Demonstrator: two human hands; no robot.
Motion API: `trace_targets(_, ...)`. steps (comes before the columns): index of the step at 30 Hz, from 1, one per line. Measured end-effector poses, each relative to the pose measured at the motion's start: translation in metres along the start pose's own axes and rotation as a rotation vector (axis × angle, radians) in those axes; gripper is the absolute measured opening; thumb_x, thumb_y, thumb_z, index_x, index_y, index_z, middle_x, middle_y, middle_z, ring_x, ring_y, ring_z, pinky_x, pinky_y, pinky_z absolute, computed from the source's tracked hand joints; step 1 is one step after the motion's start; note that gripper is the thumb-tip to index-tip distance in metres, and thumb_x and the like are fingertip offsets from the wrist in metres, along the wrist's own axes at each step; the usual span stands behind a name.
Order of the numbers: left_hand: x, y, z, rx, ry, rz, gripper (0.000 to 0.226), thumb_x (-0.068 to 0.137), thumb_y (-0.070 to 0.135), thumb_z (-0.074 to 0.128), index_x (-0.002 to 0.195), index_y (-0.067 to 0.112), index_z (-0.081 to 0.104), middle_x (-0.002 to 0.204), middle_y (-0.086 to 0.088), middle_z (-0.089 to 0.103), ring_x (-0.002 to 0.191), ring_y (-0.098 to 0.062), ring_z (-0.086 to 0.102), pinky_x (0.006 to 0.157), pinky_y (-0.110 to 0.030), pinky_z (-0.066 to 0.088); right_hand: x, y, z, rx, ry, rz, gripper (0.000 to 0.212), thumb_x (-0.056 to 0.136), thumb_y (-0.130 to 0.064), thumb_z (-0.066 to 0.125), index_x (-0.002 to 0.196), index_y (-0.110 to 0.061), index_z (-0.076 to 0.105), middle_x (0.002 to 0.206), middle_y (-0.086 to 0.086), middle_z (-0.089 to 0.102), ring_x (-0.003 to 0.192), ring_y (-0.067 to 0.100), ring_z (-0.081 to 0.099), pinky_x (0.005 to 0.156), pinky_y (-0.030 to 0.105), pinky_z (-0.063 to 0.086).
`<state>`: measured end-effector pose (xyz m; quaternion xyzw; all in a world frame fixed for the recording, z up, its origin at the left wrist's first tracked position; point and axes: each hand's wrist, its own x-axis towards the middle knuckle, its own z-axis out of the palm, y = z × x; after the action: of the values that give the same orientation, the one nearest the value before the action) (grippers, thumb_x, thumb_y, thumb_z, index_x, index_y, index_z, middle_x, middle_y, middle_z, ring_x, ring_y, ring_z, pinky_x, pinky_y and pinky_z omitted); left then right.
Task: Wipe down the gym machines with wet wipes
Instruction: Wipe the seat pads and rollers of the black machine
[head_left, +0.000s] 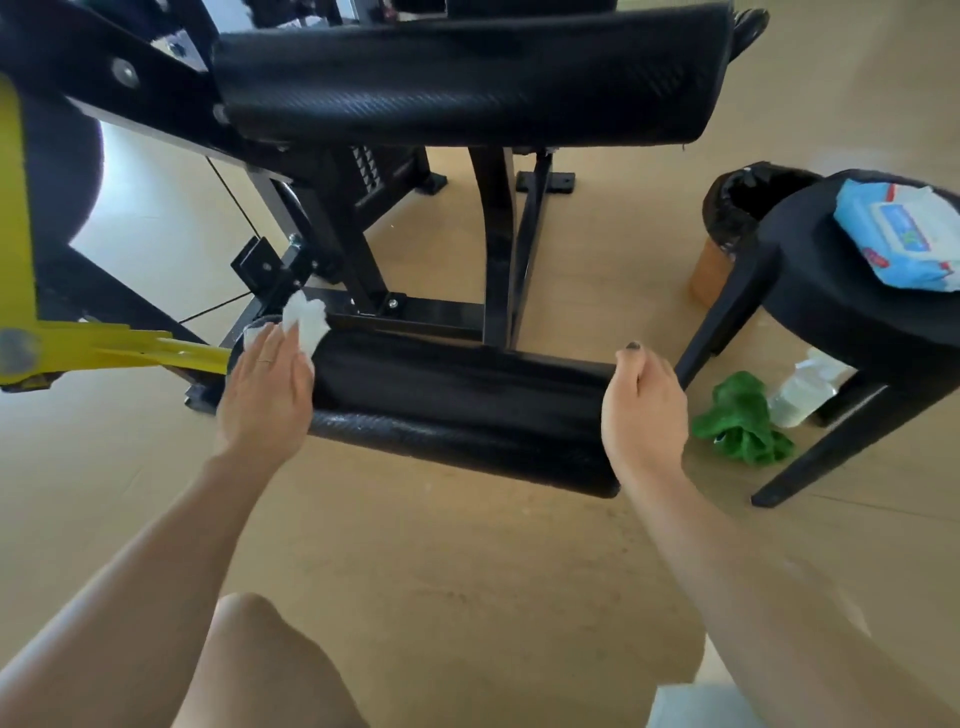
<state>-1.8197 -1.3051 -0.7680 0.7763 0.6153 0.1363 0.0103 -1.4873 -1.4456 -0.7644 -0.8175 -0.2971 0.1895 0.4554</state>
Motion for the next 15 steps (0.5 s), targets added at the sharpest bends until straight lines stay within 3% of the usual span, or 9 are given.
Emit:
trace_targets(2,0.009,-0.008,0.000,-0.031,0.045,-0.069,0.048,0.108,0.018,0.030,0.152,-0.002,0.034,0.156,-0.021,0.038,0.148,-0.035,0.028,0.123,-0.046,0.021,-0.016,0.007,0.004,0.030,-0.056,-0.009,0.040,0.109,-0.034,0.030,0.124,-0.019,0.063,0.133,-0.006,0.060,0.125,0.017,0.053,0.097,0.029,0.036)
trace_targets(4,0.007,0.000,0.002,-0.054,0.106,-0.079,0.048,0.109,0.018,0.030,0.153,0.001,0.034,0.157,-0.020,0.037,0.148,-0.034,0.027,0.123,-0.047,0.020,-0.020,0.009,0.008,0.038,-0.024,-0.052,0.043,0.109,-0.035,0.033,0.142,-0.022,0.055,0.146,-0.010,0.053,0.136,0.011,0.046,0.103,0.024,0.031)
trace_targets(6,-0.011,0.019,0.009,-0.066,0.125,0.012,0.048,0.109,0.021,0.028,0.153,0.001,0.034,0.159,-0.017,0.035,0.150,-0.030,0.024,0.124,-0.046,0.019,-0.016,0.005,0.013,0.046,0.001,-0.007,0.042,0.108,-0.039,0.032,0.134,-0.023,0.061,0.138,-0.006,0.059,0.129,0.016,0.052,0.100,0.029,0.037)
trace_targets(10,-0.068,0.090,0.032,-0.103,0.066,0.307,0.051,0.108,0.024,0.024,0.155,0.008,0.033,0.163,-0.012,0.027,0.154,-0.027,0.014,0.125,-0.047,0.018,-0.008,-0.003,0.016,0.004,0.007,0.067,0.039,0.106,-0.042,0.031,0.092,-0.018,0.059,0.104,0.002,0.065,0.100,0.026,0.059,0.084,0.039,0.041)
trace_targets(12,-0.080,0.110,0.049,-0.047,0.077,0.460,0.049,0.108,0.023,0.027,0.154,0.011,0.035,0.162,-0.011,0.028,0.153,-0.029,0.016,0.125,-0.046,0.017,-0.006,-0.002,0.015,-0.015,-0.001,0.059,0.039,0.106,-0.041,0.032,0.089,-0.016,0.056,0.099,0.003,0.064,0.095,0.025,0.058,0.082,0.038,0.039)
trace_targets(15,-0.066,0.085,0.050,0.021,0.096,0.622,0.050,0.107,0.021,0.039,0.155,0.013,0.031,0.164,-0.006,0.025,0.154,-0.024,0.016,0.126,-0.040,0.014,-0.003,0.000,0.015,-0.023,-0.015,0.047,0.043,0.107,-0.040,0.032,0.089,-0.009,0.057,0.090,0.001,0.062,0.085,0.022,0.055,0.076,0.039,0.037)
